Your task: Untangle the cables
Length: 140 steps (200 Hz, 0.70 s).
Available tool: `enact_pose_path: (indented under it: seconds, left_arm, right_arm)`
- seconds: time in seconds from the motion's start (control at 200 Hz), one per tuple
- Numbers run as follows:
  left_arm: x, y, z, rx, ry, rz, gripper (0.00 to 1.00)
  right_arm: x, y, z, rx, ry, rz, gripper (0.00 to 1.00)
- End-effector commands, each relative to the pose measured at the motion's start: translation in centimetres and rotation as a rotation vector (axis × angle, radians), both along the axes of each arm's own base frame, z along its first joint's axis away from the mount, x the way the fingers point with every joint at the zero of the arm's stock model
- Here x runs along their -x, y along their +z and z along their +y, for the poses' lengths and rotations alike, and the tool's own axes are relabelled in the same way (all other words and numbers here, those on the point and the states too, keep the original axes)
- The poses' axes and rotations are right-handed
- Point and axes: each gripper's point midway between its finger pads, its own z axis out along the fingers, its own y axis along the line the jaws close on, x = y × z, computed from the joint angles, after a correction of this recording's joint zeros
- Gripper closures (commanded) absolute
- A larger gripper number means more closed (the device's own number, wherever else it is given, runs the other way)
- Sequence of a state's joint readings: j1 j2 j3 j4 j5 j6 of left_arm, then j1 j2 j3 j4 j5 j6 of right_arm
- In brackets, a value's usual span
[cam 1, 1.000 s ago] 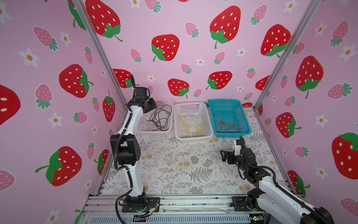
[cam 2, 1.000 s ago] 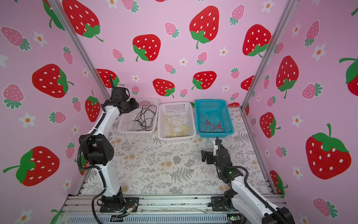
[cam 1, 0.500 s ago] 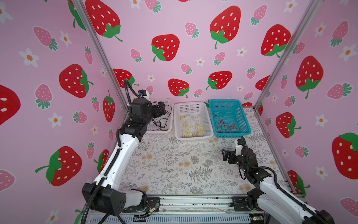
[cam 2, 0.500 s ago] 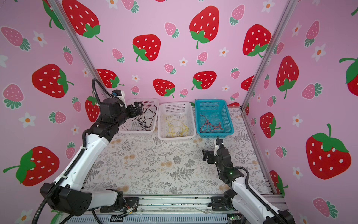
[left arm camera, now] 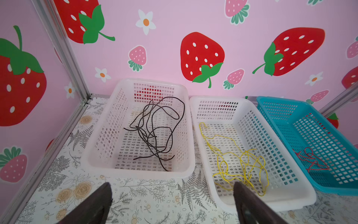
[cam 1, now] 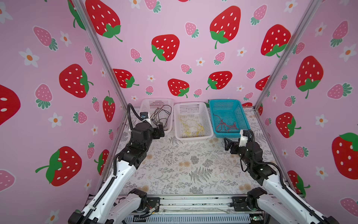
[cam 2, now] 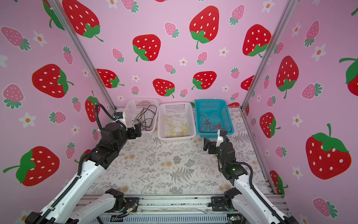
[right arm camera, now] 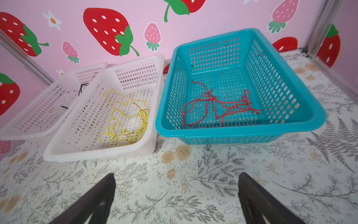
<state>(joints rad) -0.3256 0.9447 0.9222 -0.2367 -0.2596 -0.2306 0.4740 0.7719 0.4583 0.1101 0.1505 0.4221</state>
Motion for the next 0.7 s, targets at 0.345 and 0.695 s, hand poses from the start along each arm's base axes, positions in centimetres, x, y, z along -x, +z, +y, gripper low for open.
enact_pose_path:
  seconds: [0.345,0.695]
  left_arm:
    - [2.3,-7.2,0.9,0.003,0.035,0.091,0.01]
    - [1.8,-11.3,2.2,-0.123,0.091,0.188,0.01]
  right_arm:
    - [-2.7,6.9,-4.2,0.326,-0.236,-0.348,0.01]
    - [-4.6,0.5,-10.7,0.346,-0.462,-0.285,0.01]
